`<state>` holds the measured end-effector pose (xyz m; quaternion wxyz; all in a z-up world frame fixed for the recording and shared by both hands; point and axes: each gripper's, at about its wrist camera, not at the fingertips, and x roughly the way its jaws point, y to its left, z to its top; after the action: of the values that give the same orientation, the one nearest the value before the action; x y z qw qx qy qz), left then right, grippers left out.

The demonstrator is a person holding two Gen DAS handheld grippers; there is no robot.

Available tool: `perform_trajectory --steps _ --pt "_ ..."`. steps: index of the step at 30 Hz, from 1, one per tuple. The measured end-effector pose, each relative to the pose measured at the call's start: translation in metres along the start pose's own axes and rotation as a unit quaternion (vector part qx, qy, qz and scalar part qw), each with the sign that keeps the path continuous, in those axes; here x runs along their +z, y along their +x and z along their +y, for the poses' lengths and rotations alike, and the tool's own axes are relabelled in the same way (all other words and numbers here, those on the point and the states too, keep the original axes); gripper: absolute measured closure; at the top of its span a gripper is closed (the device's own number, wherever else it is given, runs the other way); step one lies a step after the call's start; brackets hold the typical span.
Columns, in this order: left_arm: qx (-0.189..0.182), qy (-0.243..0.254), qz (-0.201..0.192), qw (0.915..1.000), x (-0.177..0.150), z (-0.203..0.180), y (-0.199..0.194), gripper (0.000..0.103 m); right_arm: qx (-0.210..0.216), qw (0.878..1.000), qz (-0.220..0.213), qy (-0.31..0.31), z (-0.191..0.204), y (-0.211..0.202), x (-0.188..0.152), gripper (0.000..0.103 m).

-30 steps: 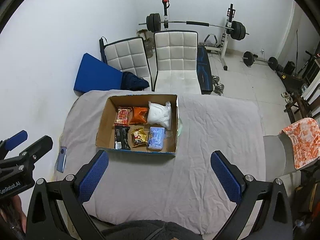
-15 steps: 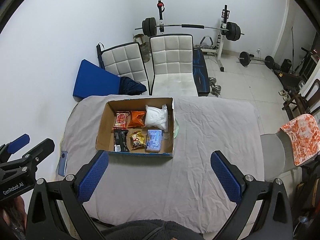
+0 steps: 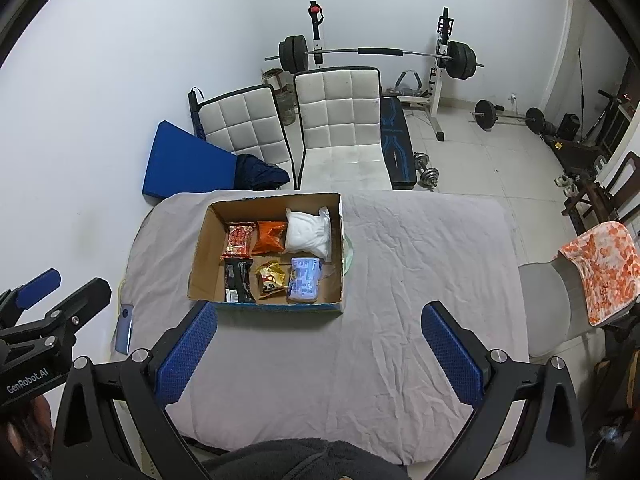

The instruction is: Organize snacks

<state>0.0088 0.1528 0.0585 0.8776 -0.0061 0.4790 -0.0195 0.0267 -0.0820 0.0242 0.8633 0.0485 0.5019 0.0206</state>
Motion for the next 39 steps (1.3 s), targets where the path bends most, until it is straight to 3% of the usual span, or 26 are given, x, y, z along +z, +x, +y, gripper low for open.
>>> perform_trajectory --steps 39 --pt "-0.011 -0.006 -0.015 0.9998 -0.01 -0.002 -0.005 0.002 -0.018 1.0 -0.02 0.0 -0.005 -0.013 -0.001 0.0"
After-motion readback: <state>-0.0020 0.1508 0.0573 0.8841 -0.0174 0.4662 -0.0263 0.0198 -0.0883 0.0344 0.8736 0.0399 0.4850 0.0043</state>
